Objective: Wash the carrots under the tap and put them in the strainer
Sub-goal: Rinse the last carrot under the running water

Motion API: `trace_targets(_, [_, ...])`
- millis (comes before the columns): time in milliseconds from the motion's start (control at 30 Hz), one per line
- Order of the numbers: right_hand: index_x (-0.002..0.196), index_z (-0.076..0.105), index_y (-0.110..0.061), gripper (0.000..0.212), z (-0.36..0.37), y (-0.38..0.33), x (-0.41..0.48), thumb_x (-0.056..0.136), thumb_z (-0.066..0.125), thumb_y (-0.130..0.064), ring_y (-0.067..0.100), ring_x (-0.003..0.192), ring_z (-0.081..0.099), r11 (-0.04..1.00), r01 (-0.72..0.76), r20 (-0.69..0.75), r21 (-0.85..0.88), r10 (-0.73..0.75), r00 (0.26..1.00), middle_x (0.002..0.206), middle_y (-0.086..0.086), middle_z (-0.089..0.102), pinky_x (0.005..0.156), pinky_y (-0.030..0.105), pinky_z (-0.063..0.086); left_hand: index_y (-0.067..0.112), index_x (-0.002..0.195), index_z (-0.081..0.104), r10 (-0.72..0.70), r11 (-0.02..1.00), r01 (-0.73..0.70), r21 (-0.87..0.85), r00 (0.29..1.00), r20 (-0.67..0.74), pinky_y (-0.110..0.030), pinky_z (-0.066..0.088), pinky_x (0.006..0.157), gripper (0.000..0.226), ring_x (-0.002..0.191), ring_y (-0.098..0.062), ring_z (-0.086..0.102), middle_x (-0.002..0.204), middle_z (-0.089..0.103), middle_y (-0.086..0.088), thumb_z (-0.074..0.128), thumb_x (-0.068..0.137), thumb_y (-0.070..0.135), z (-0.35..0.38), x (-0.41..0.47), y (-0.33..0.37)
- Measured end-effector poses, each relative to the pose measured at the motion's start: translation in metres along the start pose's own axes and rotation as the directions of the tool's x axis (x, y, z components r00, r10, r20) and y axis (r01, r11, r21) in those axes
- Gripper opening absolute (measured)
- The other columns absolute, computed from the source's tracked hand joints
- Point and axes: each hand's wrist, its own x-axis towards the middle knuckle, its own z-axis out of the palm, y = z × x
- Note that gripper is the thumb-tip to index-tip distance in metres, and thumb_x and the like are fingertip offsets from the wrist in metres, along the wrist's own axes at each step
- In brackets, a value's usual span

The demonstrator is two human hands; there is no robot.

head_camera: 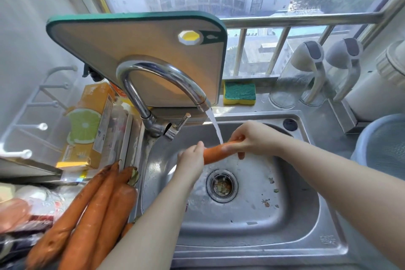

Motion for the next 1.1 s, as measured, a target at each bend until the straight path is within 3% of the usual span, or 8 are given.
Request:
trace_targets(67, [0.062,0.067,-0.021,0.040,-0.006,0.002,0.003,0.085,0.060,-0.053,0.000,0.042,0.043,0.999,-0.039,0.056,-0.007,0.039,0.998,0.053,-0.009,0.064,0.043,0.010,0.030,0.015,0.097,0.064,0.267,0.922,-0.262,0.285,0.963,0.021,-0.026,0.041,0.066,0.047,0.081,-0.018,0.055,0.099,0.062,-0.007,0.029,0.100,0.046,-0.005,0.000,-0.006])
trace_targets(167, [0.059,0.066,-0.022,0.044,-0.008,0.005,0.011,0.087,0.057,-0.055,0.001,0.042,0.042,0.996,-0.078,0.088,-0.038,0.081,0.993,0.051,-0.011,0.063,0.046,0.014,0.033,0.026,0.093,0.059,0.386,0.839,-0.461,0.290,0.879,0.280,-0.033,0.047,0.073,0.032,0.081,-0.015,0.060,0.086,0.064,0.006,0.039,0.096,0.050,-0.011,0.000,-0.011])
trace_targets(333, [0.063,0.062,-0.017,0.037,-0.009,0.020,0.024,0.088,0.062,-0.044,0.010,0.043,0.052,0.991,-0.131,-0.102,-0.041,0.126,0.987,0.050,0.000,0.059,0.048,0.018,0.041,0.036,0.101,0.055,0.336,0.820,-0.467,0.330,0.861,0.382,-0.036,0.052,0.076,0.027,0.077,-0.010,0.065,0.085,0.066,0.010,0.055,0.085,0.058,-0.015,0.000,-0.008])
trace_targets(400, [0.077,0.068,-0.011,0.029,-0.001,0.031,0.027,0.086,0.066,-0.038,0.009,0.051,0.056,0.949,-0.198,-0.264,0.247,0.263,0.928,0.059,0.001,0.062,0.052,0.017,0.044,0.033,0.099,0.055,0.303,0.881,-0.402,0.249,0.885,0.355,-0.040,0.055,0.078,0.024,0.073,-0.012,0.068,0.085,0.067,0.008,0.053,0.087,0.055,-0.012,-0.003,-0.007])
trace_targets(467, [0.104,0.064,0.000,0.031,0.017,0.033,0.027,0.087,0.068,-0.026,0.012,0.060,0.061,0.562,-0.142,-0.189,0.815,0.489,0.851,0.074,0.007,0.066,0.053,0.020,0.052,0.030,0.097,0.055,0.284,0.907,-0.356,0.224,0.911,0.300,-0.039,0.055,0.079,0.021,0.073,-0.016,0.068,0.087,0.068,0.005,0.050,0.091,0.049,-0.008,-0.008,-0.005])
trace_targets(567, [0.115,0.054,0.001,0.030,0.058,0.013,0.027,0.090,0.063,-0.012,0.020,0.073,0.065,0.082,-0.091,0.042,0.992,0.477,0.878,0.086,0.012,0.066,0.060,0.024,0.058,0.023,0.109,0.054,0.265,0.885,-0.337,0.320,0.932,0.248,-0.032,0.050,0.073,0.025,0.087,-0.025,0.065,0.099,0.068,-0.004,0.048,0.093,0.042,0.003,-0.012,-0.003])
trace_targets(867, [0.096,0.062,-0.006,0.023,0.086,-0.011,0.029,0.093,0.058,-0.029,0.021,0.086,0.067,0.410,-0.062,-0.154,0.910,0.472,0.868,0.090,0.010,0.068,0.083,0.037,0.053,0.015,0.116,0.050,0.394,0.749,-0.346,0.565,0.918,0.040,-0.031,0.038,0.064,0.032,0.096,-0.030,0.062,0.106,0.063,-0.006,0.046,0.095,0.038,0.011,-0.022,0.001])
trace_targets(1100, [0.112,0.054,0.004,0.023,0.074,-0.011,0.014,0.092,0.059,-0.007,0.015,0.064,0.065,0.228,-0.152,0.097,0.962,0.236,0.967,0.079,0.010,0.065,0.062,0.024,0.056,0.021,0.118,0.052,0.371,0.817,-0.330,0.472,0.929,0.007,-0.029,0.040,0.063,0.035,0.092,-0.027,0.063,0.102,0.066,-0.004,0.053,0.089,0.041,0.005,-0.024,-0.005])
